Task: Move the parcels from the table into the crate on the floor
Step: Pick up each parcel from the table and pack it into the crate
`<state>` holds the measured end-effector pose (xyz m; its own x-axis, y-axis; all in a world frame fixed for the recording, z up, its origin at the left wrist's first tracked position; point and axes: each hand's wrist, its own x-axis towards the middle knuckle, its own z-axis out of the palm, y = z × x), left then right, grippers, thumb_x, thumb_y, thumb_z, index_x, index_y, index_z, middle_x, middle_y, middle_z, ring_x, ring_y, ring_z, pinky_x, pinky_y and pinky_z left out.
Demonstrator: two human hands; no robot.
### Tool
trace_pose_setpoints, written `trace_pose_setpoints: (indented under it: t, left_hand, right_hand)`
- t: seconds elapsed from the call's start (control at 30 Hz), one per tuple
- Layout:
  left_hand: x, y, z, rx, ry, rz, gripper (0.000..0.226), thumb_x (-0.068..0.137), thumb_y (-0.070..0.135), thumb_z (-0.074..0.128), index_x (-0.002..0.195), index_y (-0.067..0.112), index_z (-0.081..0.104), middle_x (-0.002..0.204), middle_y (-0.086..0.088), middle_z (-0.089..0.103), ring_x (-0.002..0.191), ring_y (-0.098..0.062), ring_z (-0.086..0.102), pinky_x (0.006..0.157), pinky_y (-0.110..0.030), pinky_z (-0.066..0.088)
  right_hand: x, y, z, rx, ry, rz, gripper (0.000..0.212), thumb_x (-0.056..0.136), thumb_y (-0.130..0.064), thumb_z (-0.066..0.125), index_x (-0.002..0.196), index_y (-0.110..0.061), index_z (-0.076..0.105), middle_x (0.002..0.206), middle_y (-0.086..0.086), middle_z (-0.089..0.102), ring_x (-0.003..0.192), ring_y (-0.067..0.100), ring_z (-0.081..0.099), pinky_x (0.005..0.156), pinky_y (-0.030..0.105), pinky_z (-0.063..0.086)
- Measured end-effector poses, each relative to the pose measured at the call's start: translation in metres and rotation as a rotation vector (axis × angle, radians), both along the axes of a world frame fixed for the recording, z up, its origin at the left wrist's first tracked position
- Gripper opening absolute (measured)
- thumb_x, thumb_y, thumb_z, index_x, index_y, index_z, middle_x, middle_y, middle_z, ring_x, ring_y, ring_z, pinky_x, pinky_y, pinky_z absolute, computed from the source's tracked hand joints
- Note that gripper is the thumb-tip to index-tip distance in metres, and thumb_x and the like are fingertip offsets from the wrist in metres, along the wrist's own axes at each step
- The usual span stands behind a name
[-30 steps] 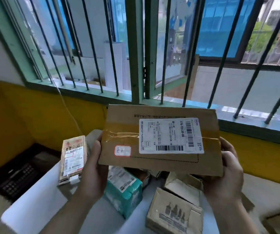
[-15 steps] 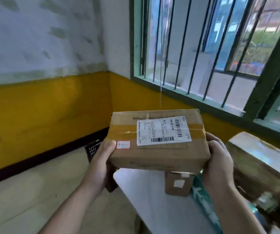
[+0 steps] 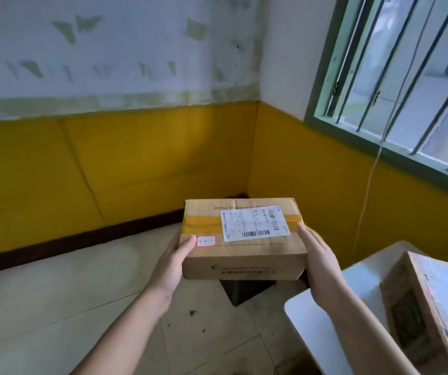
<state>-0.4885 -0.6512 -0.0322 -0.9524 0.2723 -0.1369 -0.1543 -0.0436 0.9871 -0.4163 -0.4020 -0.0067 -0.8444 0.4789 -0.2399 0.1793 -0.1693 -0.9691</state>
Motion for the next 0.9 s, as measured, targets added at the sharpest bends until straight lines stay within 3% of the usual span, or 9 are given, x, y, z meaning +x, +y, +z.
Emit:
trace_pose_setpoints:
  t: [0.07,0.2,0.47,0.63,0.73,0.8,0.9]
  left_hand:
    - [-0.033,0.002,-0.015,-0.046,-0.015,0.010,0.028,0.094,0.045,0.055,0.121,0.044,0.064,0.112,0.016,0.073,0.101,-0.003,0.068,0.088,-0.030,0.046]
    - [-0.119,0.016,-0.043,-0.159,-0.074,0.021,0.048,0.078,0.056,0.060,0.125,0.047,0.060,0.125,0.011,0.065,0.118,-0.012,0.057,0.104,-0.037,0.041]
    - [-0.318,0.075,-0.077,-0.307,-0.178,-0.069,0.040,0.093,0.044,0.059,0.133,0.048,0.054,0.126,0.013,0.065,0.118,-0.012,0.054,0.094,-0.033,0.039]
    - [-0.412,0.105,-0.096,-0.392,-0.225,-0.134,0.040,0.095,0.045,0.057,0.134,0.045,0.053,0.128,0.010,0.063,0.116,-0.011,0.053,0.092,-0.033,0.037]
    - [-0.475,0.129,-0.121,-0.437,-0.263,-0.235,0.034,0.096,0.042,0.056,0.129,0.047,0.055,0.121,0.017,0.064,0.113,-0.006,0.054,0.086,-0.028,0.037]
    - [-0.516,0.146,-0.145,-0.459,-0.308,-0.343,0.029,0.097,0.039,0.057,0.125,0.046,0.057,0.110,0.022,0.069,0.112,-0.004,0.056,0.086,-0.026,0.037]
    - [-0.575,0.166,-0.183,-0.518,-0.335,-0.464,0.037,0.097,0.036,0.058,0.133,0.043,0.054,0.105,0.026,0.068,0.108,-0.003,0.056,0.091,-0.028,0.038]
  right_hand:
    - [-0.031,-0.002,-0.018,0.046,-0.032,0.031,0.055,0.074,-0.065,0.063,0.125,-0.046,0.056,0.121,-0.007,0.067,0.114,0.021,0.060,0.100,0.052,0.047]
    - [-0.106,0.009,-0.060,0.040,-0.047,0.008,0.051,0.085,-0.051,0.065,0.133,-0.049,0.047,0.115,-0.016,0.065,0.107,0.012,0.061,0.091,0.037,0.050]
    - [-0.273,0.053,-0.107,-0.045,-0.146,-0.113,0.058,0.092,-0.039,0.063,0.145,-0.034,0.041,0.133,-0.005,0.057,0.121,0.017,0.052,0.093,0.036,0.040]
    - [-0.349,0.072,-0.122,-0.081,-0.206,-0.183,0.054,0.090,-0.040,0.065,0.140,-0.040,0.045,0.123,-0.011,0.061,0.114,0.012,0.055,0.092,0.035,0.039]
    - [-0.389,0.078,-0.148,-0.121,-0.258,-0.288,0.052,0.090,-0.039,0.065,0.139,-0.041,0.045,0.117,-0.017,0.062,0.107,0.004,0.056,0.089,0.033,0.040]
    - [-0.414,0.080,-0.170,-0.147,-0.304,-0.369,0.057,0.091,-0.040,0.063,0.143,-0.042,0.039,0.118,-0.016,0.059,0.110,0.007,0.055,0.091,0.033,0.039]
    - [-0.454,0.076,-0.202,-0.187,-0.353,-0.497,0.062,0.093,-0.040,0.062,0.147,-0.043,0.032,0.128,-0.011,0.057,0.119,0.013,0.050,0.100,0.036,0.040]
